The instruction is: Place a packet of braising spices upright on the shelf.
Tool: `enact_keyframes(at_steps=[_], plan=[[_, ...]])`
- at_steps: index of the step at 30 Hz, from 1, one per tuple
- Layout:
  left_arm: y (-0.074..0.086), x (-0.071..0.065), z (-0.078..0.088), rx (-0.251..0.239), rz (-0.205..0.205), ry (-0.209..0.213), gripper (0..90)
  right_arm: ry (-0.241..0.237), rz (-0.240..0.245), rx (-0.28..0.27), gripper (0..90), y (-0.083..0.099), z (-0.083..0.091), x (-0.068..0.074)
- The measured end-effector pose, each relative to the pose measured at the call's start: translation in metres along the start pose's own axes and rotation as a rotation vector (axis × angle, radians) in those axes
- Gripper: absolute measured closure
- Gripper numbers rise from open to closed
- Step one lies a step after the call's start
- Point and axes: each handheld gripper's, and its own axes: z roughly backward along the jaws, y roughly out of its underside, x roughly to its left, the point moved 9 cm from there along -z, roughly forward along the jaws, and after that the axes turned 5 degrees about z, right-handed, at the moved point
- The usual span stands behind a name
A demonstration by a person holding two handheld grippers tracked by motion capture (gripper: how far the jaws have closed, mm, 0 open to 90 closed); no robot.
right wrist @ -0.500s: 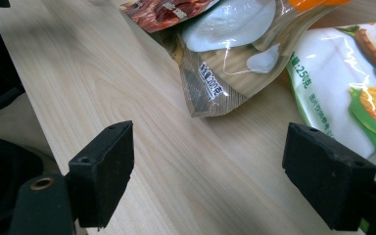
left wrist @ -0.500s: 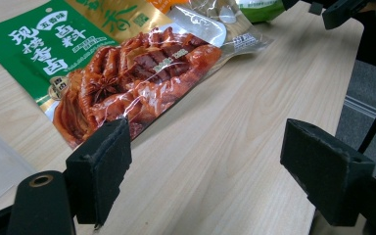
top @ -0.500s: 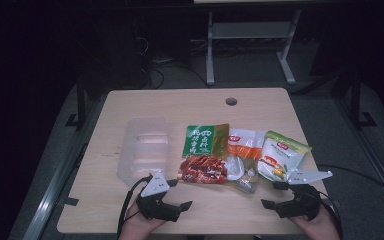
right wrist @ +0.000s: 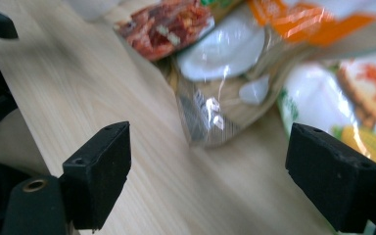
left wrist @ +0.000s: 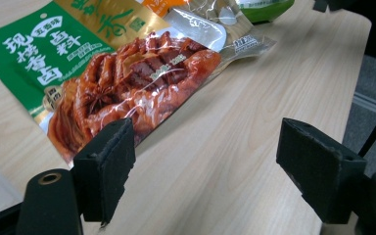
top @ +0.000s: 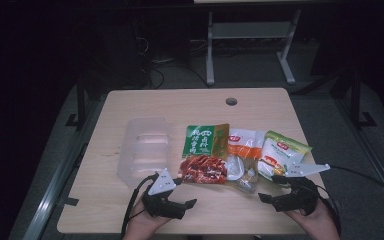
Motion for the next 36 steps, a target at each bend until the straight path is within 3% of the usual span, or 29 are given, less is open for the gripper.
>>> enact_keyframes(at_steps=[4, 6, 9, 13, 14, 20, 23, 29, 32, 36], plan=[[-0.006, 0.001, -0.002, 0.010, -0.014, -0.006, 24.1, 0.008, 0.020, -0.003, 15.7, -0.015, 0.003, 0.002], [-0.010, 0.003, -0.004, 0.021, -0.017, -0.010, 25.0, 0.032, 0.040, -0.002, 14.9, -0.033, 0.003, 0.001], [-0.020, 0.008, -0.009, 0.023, -0.029, -0.025, 26.7, 0.029, 0.045, 0.003, 15.0, -0.050, 0.001, 0.002], [-0.028, 0.012, -0.019, 0.026, -0.012, -0.043, 26.9, 0.024, 0.052, 0.015, 15.2, -0.066, -0.003, 0.000], [-0.029, 0.015, -0.024, 0.039, -0.018, -0.060, 28.2, 0.012, 0.049, 0.020, 15.4, -0.076, -0.008, 0.001], [-0.032, 0.018, -0.034, 0.039, -0.007, -0.086, 34.4, 0.014, 0.056, 0.058, 15.7, -0.097, -0.025, -0.005], [-0.034, 0.021, -0.040, 0.035, 0.024, -0.095, 37.2, 0.015, 0.067, 0.081, 15.8, -0.109, -0.036, -0.010], [-0.033, 0.027, -0.050, 0.058, 0.032, -0.176, 45.8, 0.027, 0.062, 0.121, 16.9, -0.131, -0.053, -0.019], [-0.028, 0.032, -0.057, 0.107, 0.023, -0.203, 55.4, 0.032, 0.044, 0.146, 17.9, -0.141, -0.067, -0.029], [-0.025, 0.032, -0.065, 0.128, 0.024, -0.218, 61.4, 0.036, 0.032, 0.178, 18.5, -0.146, -0.078, -0.035]])
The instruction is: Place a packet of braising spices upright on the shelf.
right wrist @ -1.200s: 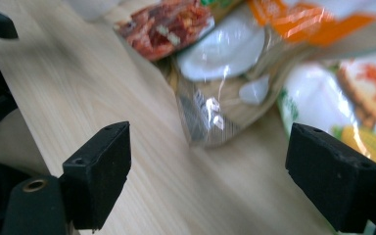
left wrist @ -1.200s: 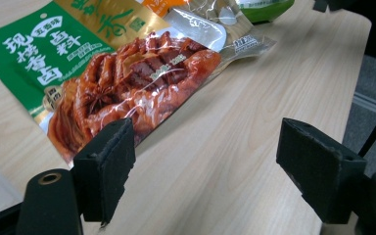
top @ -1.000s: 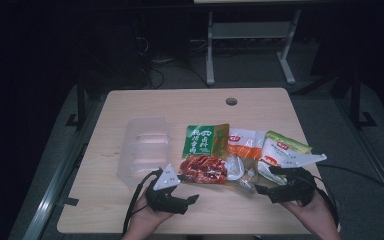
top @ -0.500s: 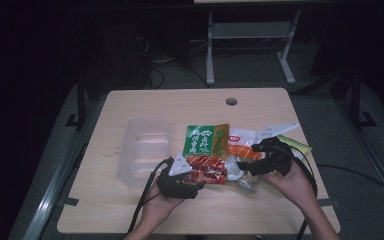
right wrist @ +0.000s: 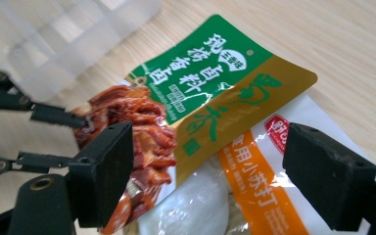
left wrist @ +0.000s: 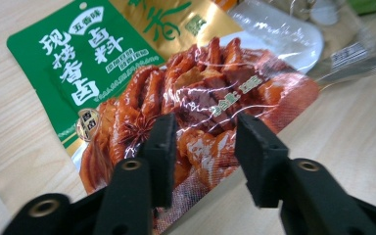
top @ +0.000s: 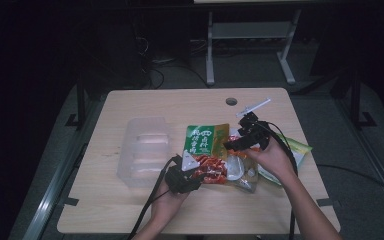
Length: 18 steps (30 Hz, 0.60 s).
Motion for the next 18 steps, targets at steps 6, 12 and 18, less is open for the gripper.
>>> enact_keyframes(at_steps=[6, 12, 18], plan=[[0.004, -0.004, -0.012, 0.040, -0.022, -0.023, 69.7, -0.013, -0.065, 0.058, 19.6, -0.009, -0.027, -0.012], [0.009, -0.007, -0.019, 0.073, -0.035, -0.024, 72.1, 0.004, -0.095, 0.105, 21.0, -0.012, -0.045, -0.019], [0.011, -0.008, -0.021, 0.088, -0.073, -0.050, 72.5, 0.021, -0.125, 0.150, 22.7, -0.006, -0.063, -0.026]])
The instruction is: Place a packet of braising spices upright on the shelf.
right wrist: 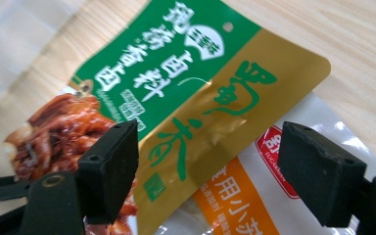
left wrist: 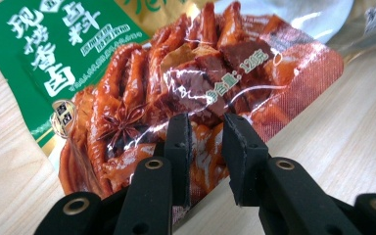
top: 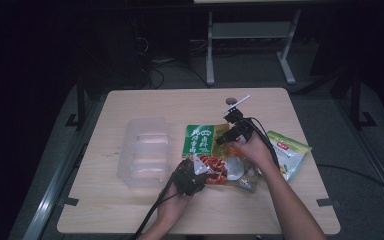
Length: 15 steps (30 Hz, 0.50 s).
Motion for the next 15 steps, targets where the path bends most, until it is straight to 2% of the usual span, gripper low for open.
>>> enact_keyframes(at_steps=[8, 15], plan=[[0.004, -0.002, -0.004, 0.012, -0.010, 0.004, 72.3, -0.002, -0.038, 0.038, 27.3, 0.003, -0.016, -0.007], [0.005, -0.004, -0.006, 0.022, -0.025, 0.001, 72.3, -0.015, -0.064, 0.047, 32.9, 0.006, -0.024, -0.008]])
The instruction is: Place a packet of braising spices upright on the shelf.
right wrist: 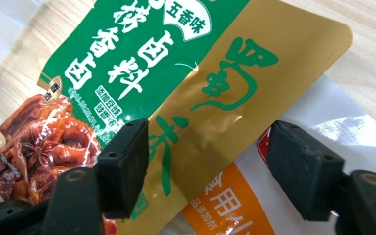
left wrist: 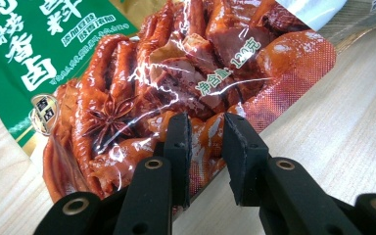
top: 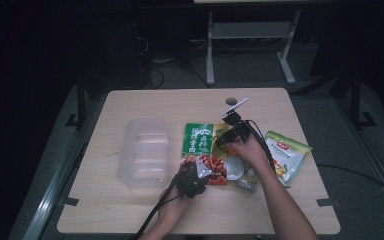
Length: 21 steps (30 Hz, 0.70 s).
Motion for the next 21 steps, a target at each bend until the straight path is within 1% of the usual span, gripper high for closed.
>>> enact_keyframes(at_steps=[1, 2, 7, 8, 9, 10, 12, 16, 17, 19, 21], plan=[[0.0001, 0.0000, 0.0001, 0.002, 0.000, 0.001, 72.3, -0.002, 0.001, 0.001, 33.8, 0.0000, -0.0006, 0.0004], [0.0002, 0.0001, 0.0000, 0.003, 0.001, 0.002, 72.3, -0.010, 0.001, -0.005, 36.8, -0.0008, -0.0020, 0.0014], [0.0005, -0.0001, -0.0012, 0.005, -0.002, 0.003, 72.3, -0.018, 0.004, -0.003, 39.4, -0.0007, -0.0031, 0.0026], [0.0005, -0.0001, -0.0012, 0.004, -0.003, 0.004, 72.3, -0.029, -0.003, -0.008, 42.3, -0.0006, -0.0033, 0.0026], [0.0005, 0.0000, -0.0013, 0.005, -0.003, 0.005, 72.3, -0.029, -0.003, -0.008, 42.3, -0.0006, -0.0033, 0.0026], [0.0005, 0.0000, -0.0016, 0.004, -0.005, 0.005, 72.3, -0.044, -0.005, -0.009, 44.6, -0.0002, -0.0031, 0.0034], [0.0005, 0.0000, -0.0018, 0.004, -0.006, 0.005, 72.4, -0.055, 0.003, -0.007, 46.5, 0.0007, -0.0024, 0.0048], [0.0002, -0.0006, -0.0022, -0.001, -0.003, 0.007, 72.5, -0.045, 0.011, -0.012, 48.5, 0.0010, 0.0005, 0.0072], [0.0005, -0.0001, -0.0021, 0.004, -0.010, 0.006, 72.5, -0.045, 0.011, -0.012, 48.5, 0.0010, 0.0005, 0.0072], [0.0006, -0.0003, -0.0021, 0.005, -0.013, 0.005, 72.6, -0.035, 0.028, -0.019, 49.2, -0.0003, 0.0019, 0.0086], [0.0004, -0.0004, -0.0021, 0.003, -0.012, 0.005, 72.6, -0.034, 0.026, -0.021, 49.5, -0.0011, 0.0033, 0.0102]])
